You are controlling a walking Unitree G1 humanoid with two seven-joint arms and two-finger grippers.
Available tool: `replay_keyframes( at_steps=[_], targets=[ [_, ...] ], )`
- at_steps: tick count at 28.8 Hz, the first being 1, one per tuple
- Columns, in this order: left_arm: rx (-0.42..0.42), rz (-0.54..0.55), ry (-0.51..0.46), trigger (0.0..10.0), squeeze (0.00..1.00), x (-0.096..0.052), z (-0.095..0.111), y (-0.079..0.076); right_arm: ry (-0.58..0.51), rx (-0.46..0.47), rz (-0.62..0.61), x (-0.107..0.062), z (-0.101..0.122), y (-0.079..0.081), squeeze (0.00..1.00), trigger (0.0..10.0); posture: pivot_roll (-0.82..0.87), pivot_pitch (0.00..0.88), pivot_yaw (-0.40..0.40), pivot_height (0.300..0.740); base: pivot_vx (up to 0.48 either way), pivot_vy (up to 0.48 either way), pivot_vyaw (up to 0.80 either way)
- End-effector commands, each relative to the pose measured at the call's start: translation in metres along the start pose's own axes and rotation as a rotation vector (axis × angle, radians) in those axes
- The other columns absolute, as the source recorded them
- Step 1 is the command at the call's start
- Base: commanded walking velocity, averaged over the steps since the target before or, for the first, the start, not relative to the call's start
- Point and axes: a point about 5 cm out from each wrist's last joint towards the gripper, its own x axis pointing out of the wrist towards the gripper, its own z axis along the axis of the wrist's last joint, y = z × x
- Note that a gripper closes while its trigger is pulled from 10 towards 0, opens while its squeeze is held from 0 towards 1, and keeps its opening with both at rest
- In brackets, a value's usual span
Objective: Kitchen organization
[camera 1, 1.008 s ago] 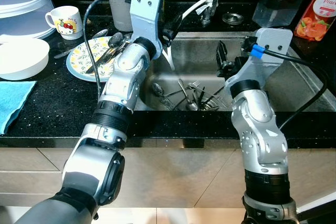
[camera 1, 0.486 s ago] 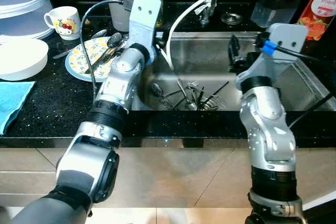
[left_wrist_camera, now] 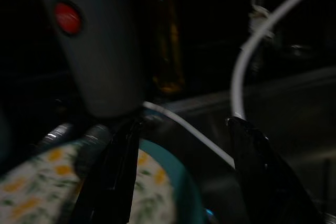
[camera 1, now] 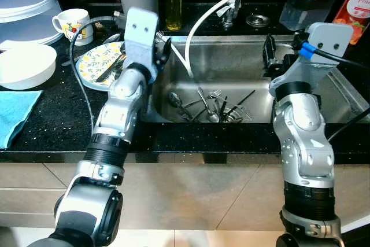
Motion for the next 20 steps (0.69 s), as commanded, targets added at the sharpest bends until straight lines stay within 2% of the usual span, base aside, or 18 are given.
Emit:
replay_keyframes(
  at_steps=[1,2,4,5,6,10,12,16,20],
  targets=[
    [0.050,0.027,-0.042,10.0,0.00,0.003,0.015,0.012,-0.028,-0.028,0.010,0.000,0.005,-0.003,0.00,10.0,0.08,0.080,0.055,0.740,0.000,0.000,0.00],
    [0.050,0.027,-0.042,10.0,0.00,0.003,0.015,0.012,-0.028,-0.028,0.010,0.000,0.005,-0.003,0.00,10.0,0.08,0.080,0.055,0.740,0.000,0.000,0.00],
    [0.148,0.026,-0.093,10.0,0.00,0.001,0.023,0.017,-0.053,-0.052,0.013,0.003,0.011,-0.008,0.00,10.0,0.09,0.078,0.057,0.740,0.000,0.000,0.00],
    [0.148,0.026,-0.093,10.0,0.00,0.001,0.023,0.017,-0.053,-0.052,0.013,0.003,0.011,-0.008,0.00,10.0,0.09,0.078,0.057,0.740,0.000,0.000,0.00],
    [0.207,0.031,-0.088,10.0,0.00,-0.004,0.020,0.020,-0.076,-0.065,0.013,0.007,0.016,-0.010,0.00,10.0,0.10,0.075,0.058,0.740,0.000,0.000,0.00],
    [0.239,0.129,0.091,10.0,0.00,-0.004,-0.003,0.030,-0.096,-0.066,0.012,0.010,0.020,-0.011,0.00,10.0,0.11,0.073,0.061,0.740,0.000,0.000,0.00],
    [0.239,0.129,0.091,10.0,0.00,-0.004,-0.003,0.030,-0.096,-0.066,0.012,0.010,0.020,-0.011,0.00,10.0,0.11,0.073,0.061,0.740,0.000,0.000,0.00],
    [0.185,0.244,0.291,10.0,0.00,0.004,-0.018,0.051,-0.096,-0.057,0.033,0.011,0.019,-0.004,0.00,10.0,0.11,0.066,0.065,0.740,0.000,0.000,0.00],
    [0.132,0.254,0.355,10.0,0.00,0.008,-0.021,0.054,-0.087,-0.054,0.041,0.008,0.017,-0.002,0.00,10.0,0.11,0.064,0.065,0.740,0.000,0.000,0.00]
  ],
)
